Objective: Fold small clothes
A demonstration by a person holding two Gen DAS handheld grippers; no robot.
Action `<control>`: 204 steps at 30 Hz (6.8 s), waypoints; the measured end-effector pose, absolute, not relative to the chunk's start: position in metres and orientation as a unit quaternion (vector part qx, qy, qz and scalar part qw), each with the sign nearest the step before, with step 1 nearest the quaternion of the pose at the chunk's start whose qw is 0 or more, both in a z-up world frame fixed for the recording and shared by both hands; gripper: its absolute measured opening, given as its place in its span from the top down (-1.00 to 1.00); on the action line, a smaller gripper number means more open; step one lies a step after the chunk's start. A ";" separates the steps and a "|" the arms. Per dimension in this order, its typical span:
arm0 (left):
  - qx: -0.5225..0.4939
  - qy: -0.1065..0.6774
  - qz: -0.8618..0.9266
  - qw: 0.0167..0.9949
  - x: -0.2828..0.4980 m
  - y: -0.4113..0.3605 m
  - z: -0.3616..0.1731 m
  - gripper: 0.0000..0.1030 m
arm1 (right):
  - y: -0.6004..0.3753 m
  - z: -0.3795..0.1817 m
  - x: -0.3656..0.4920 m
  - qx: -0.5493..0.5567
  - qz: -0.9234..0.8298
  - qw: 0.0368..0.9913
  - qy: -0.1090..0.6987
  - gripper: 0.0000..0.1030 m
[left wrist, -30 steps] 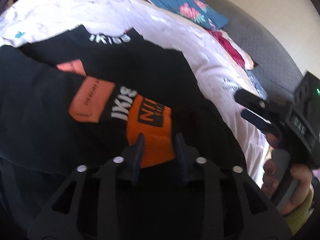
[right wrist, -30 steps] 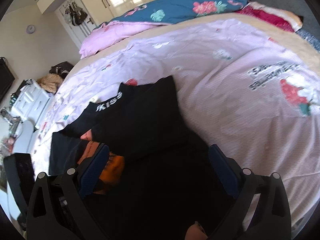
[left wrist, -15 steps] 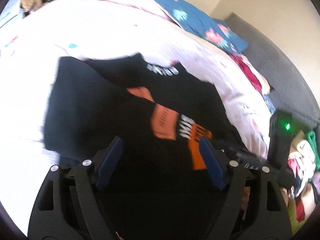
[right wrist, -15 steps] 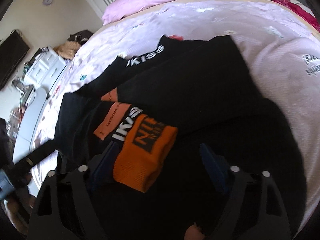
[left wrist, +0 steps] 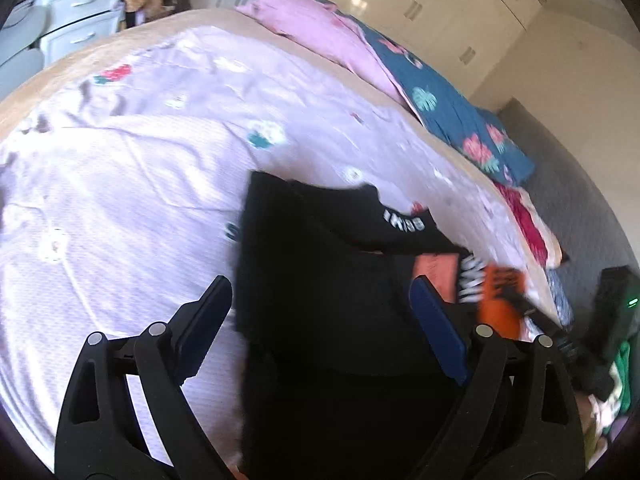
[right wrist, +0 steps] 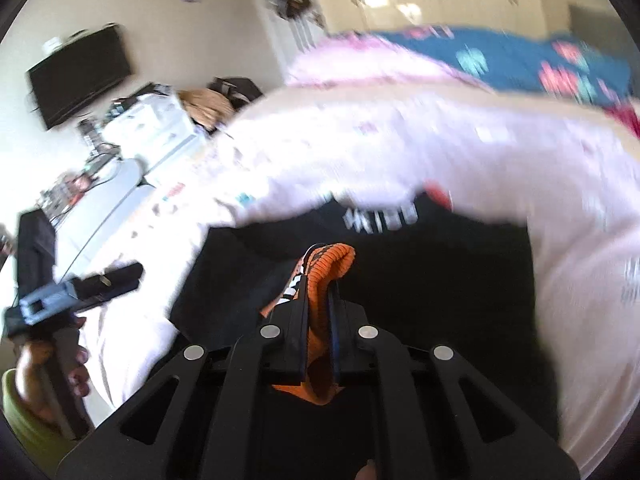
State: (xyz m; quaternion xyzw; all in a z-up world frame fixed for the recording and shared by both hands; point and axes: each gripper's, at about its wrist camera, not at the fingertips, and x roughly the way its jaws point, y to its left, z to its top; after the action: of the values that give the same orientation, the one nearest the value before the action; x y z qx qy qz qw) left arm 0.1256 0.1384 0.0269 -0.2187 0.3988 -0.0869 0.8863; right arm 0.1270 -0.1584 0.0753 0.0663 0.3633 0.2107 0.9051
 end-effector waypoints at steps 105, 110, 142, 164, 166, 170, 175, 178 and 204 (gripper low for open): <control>-0.149 0.475 -0.117 0.859 0.198 0.066 -0.043 -0.24 | -0.192 -0.010 0.150 -0.003 0.073 0.892 0.447 -0.90; -0.142 0.467 -0.112 0.865 0.191 0.065 -0.032 -0.64 | -0.199 -0.007 0.146 0.014 0.067 0.895 0.441 -0.91; -0.117 0.418 -0.096 0.896 0.144 0.063 0.029 -0.82 | -0.210 0.057 0.105 0.038 0.065 0.925 0.372 -0.91; -0.123 0.395 -0.099 0.905 0.100 0.074 0.057 -0.82 | -0.217 0.097 0.060 0.044 0.078 0.939 0.333 -0.92; -0.120 0.394 -0.097 0.906 0.096 0.075 0.058 -0.82 | -0.217 0.097 0.056 0.042 0.079 0.938 0.334 -0.92; -0.119 0.394 -0.094 0.906 0.090 0.079 0.058 -0.82 | -0.219 0.096 0.049 0.042 0.078 0.938 0.335 -0.91; -0.116 0.395 -0.087 0.907 0.078 0.087 0.056 -0.82 | -0.222 0.096 0.040 0.040 0.076 0.939 0.334 -0.91; -0.113 0.397 -0.083 0.907 0.071 0.091 0.055 -0.82 | -0.223 0.097 0.035 0.038 0.074 0.940 0.331 -0.92; -0.116 0.459 -0.069 0.878 0.020 0.127 0.000 -0.82 | -0.229 0.059 -0.006 0.008 0.075 0.922 0.379 -0.92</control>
State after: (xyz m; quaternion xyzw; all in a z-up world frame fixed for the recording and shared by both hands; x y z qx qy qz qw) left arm 0.0195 0.1267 0.0001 -0.1163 0.4590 -0.0685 0.8781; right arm -0.0061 -0.2291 0.0586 0.0083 0.3793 0.0749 0.9222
